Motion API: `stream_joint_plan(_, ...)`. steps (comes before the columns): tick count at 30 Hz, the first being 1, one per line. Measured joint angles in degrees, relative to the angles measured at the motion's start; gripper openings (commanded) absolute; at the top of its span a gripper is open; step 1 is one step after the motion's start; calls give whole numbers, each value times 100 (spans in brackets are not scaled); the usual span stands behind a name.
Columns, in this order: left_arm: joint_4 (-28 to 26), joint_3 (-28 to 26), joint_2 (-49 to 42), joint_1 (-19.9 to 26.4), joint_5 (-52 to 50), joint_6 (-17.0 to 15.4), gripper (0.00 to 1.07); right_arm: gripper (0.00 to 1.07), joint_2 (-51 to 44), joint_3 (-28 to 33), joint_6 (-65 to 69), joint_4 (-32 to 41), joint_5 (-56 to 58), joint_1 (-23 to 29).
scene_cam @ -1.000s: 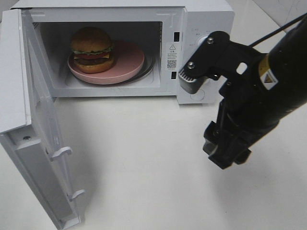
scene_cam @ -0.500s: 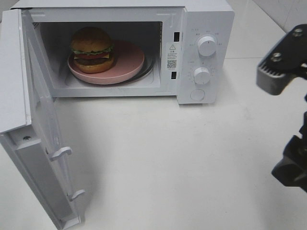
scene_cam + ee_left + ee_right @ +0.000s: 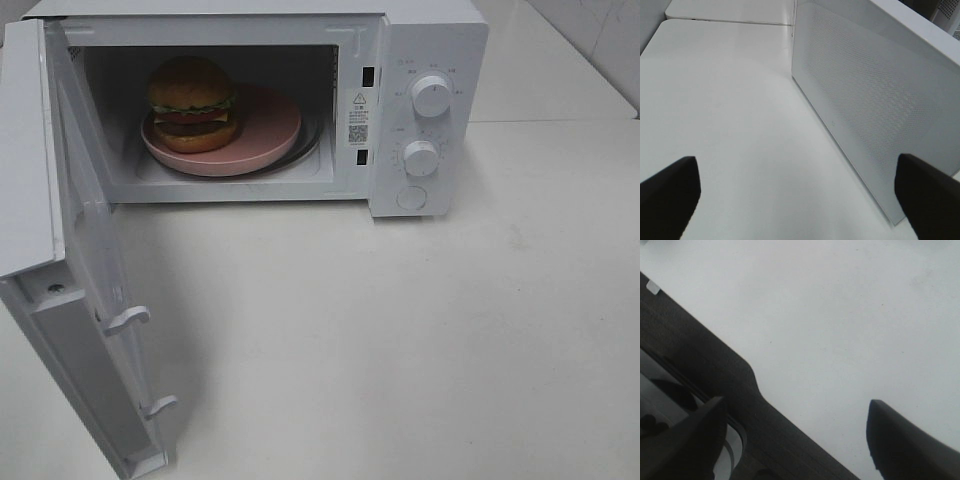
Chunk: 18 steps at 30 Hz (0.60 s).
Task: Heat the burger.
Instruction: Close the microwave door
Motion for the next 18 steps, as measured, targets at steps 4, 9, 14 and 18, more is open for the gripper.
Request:
stream_joint_plan(4,0,0,0,0,0,0,98,76,-607,189,-115,11,11,-905)
stream_joint_plan(9,0,0,0,0,0,0,98,76,-1220,573,-155,11,17,-1644)
stream_joint_plan(14,0,0,0,0,0,0,98,76,-1833,1014,-155,17,-69,-2257)
stream_joint_plan(18,0,0,0,0,0,0,98,76,-2418,1513,-155,69,-384,-2704)
